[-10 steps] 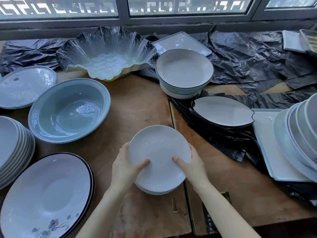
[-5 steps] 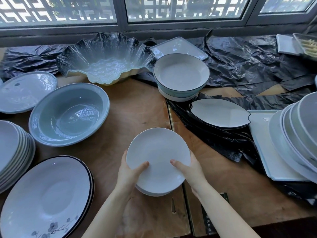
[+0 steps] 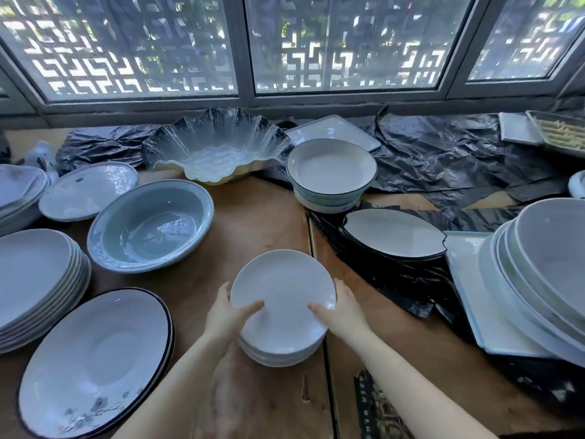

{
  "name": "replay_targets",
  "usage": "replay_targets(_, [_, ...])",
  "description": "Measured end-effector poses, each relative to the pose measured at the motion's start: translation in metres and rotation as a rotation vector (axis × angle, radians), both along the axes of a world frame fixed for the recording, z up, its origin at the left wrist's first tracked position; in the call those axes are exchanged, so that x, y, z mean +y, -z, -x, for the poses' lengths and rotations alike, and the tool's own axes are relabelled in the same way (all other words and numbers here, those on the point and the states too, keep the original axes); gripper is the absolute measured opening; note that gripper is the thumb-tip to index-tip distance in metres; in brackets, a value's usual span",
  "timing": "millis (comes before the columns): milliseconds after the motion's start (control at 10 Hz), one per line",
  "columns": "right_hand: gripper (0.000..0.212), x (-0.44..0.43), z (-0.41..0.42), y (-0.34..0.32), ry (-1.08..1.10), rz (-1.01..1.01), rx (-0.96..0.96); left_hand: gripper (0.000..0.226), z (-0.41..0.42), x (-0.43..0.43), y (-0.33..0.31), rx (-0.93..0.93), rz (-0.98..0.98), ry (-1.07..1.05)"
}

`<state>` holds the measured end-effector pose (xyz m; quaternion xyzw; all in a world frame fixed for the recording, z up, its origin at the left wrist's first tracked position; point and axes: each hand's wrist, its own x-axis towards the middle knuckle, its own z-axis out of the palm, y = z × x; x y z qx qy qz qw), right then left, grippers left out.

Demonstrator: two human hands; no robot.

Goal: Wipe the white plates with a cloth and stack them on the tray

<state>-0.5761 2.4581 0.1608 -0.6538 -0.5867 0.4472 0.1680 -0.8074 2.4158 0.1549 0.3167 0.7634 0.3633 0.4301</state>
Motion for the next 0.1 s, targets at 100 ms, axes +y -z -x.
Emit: replay_targets(100, [0.091,0.0078,-0.0063,-0.0192,-0.115,-0.063,-0.083,0.091,0.0026,0.0038,-0.0214,0.18,-0.006,0.072])
